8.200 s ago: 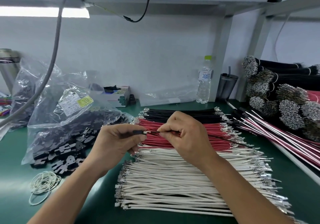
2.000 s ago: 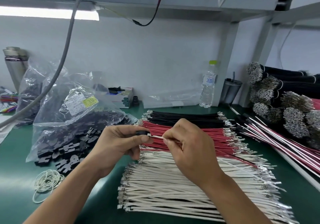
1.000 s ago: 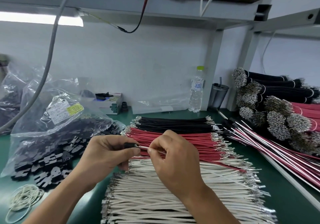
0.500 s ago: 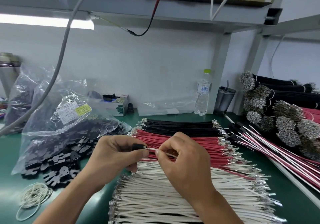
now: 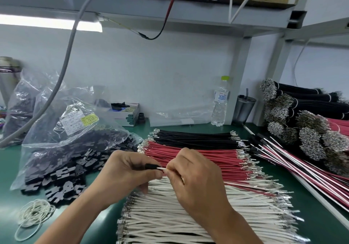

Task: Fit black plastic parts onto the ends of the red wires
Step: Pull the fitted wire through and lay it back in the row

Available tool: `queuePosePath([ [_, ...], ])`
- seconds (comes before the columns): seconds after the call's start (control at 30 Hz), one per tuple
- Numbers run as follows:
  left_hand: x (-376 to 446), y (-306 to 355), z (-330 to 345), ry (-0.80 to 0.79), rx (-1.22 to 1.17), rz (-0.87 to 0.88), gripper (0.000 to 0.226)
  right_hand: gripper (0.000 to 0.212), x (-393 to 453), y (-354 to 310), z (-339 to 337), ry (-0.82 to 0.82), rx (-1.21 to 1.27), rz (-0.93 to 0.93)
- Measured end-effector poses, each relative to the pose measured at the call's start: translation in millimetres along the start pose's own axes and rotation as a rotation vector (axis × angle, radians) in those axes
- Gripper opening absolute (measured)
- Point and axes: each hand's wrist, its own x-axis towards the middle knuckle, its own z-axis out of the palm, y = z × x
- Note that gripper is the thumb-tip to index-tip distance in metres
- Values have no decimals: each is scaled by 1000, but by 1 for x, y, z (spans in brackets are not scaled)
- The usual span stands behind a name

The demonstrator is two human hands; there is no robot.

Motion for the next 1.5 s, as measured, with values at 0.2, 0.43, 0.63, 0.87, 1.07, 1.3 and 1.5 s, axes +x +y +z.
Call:
queuePosePath([
  [0.2, 1, 4, -5, 29, -90, -18, 23, 11, -1, 5, -2, -31, 212, 161],
  [0.43, 1, 5, -3, 25, -116, -56, 23, 18, -2, 6, 4, -21, 184, 135],
  [0.63, 0, 3, -4, -20, -87, -42, 22, 19, -4, 7, 7, -8, 215, 90],
  [0.87, 2, 1, -9, 73, -239, -10, 49, 21, 3, 14, -9, -105, 87, 108],
  [1.07, 5, 5, -25, 196, -369, -15, 70, 11, 19, 37, -64, 180, 72, 153],
  [1.3, 13, -18, -53, 717, 497, -65, 18, 14, 24, 175, -135, 85, -491, 555],
  [1.5, 11, -31, -63, 488, 1118, -110, 20, 23, -42, 246, -119, -399, -706, 966],
])
